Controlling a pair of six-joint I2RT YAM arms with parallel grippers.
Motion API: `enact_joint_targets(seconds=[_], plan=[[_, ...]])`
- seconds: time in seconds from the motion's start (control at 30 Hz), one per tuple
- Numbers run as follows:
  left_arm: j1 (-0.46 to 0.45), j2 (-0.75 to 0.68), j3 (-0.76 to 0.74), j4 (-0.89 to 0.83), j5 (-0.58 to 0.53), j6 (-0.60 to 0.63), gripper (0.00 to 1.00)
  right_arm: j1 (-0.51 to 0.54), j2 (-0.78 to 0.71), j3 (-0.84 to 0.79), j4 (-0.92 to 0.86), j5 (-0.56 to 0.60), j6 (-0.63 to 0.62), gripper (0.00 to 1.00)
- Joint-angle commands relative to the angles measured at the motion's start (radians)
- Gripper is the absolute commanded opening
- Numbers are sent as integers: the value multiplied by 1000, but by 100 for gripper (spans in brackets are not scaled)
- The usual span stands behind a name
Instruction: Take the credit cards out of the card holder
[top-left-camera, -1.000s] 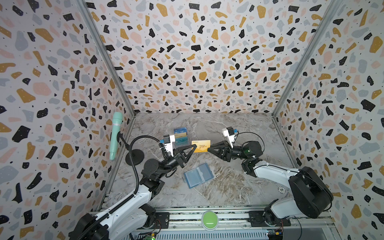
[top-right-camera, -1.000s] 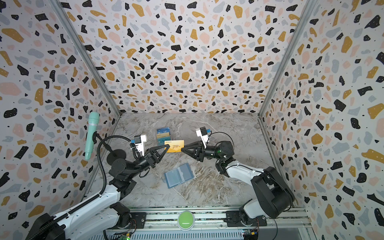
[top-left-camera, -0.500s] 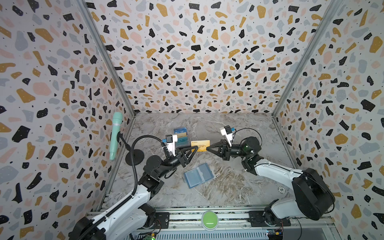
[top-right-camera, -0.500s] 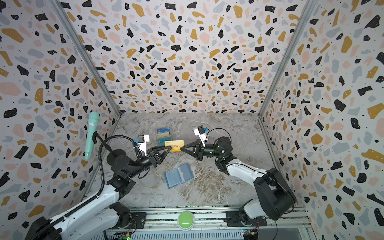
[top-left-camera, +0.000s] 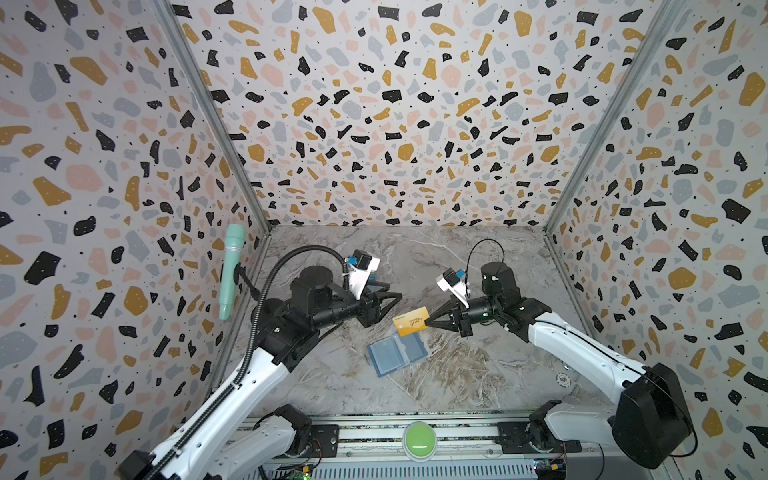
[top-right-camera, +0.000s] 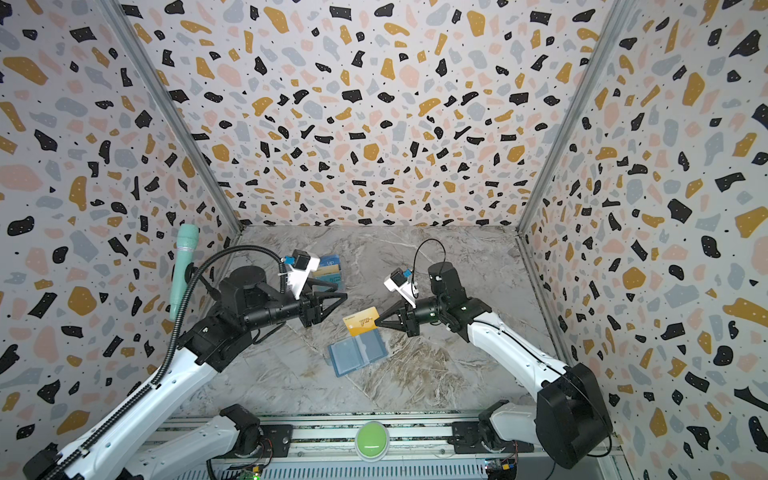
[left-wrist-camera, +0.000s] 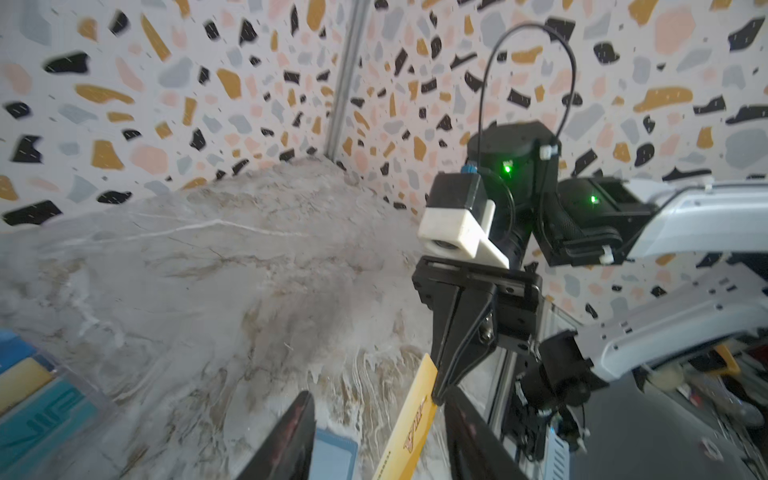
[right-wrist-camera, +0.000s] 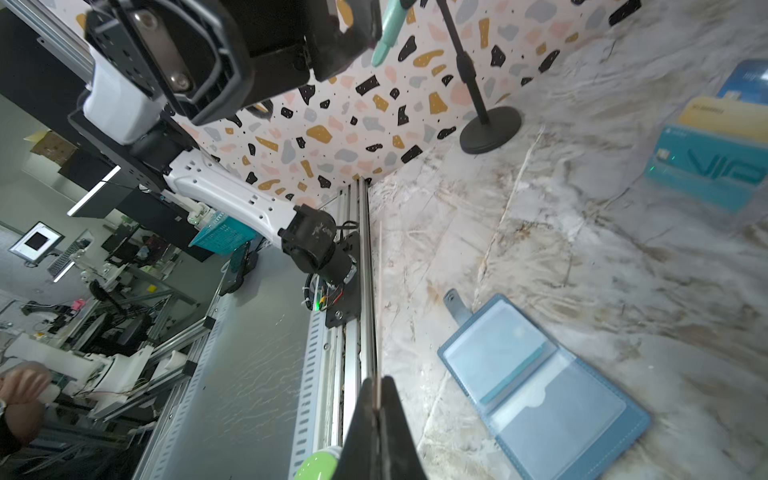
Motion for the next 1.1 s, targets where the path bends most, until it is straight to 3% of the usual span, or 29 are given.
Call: enact_joint_targets(seconds=[0.0,0.17,0.37,0.63,0.9,1.07], plan=[[6,37,57,-218,107,179,51,10,-3,63,-142,-41,-117,0],[6,77,78,-323,134,294,47,15,8,89,-156,-46,-140,0],[6,107,53,-300,217,305,44,51,55,135,-221,-56,-211,0],[6,132,69,-334,313,346,28,80,95,167,-264,-51,-258,0],[6,129,31,-330,302,339,26,80,84,179,-248,-47,-254,0],[6,132,23,-314,252,325,30,82,89,182,-251,-53,-256,0]])
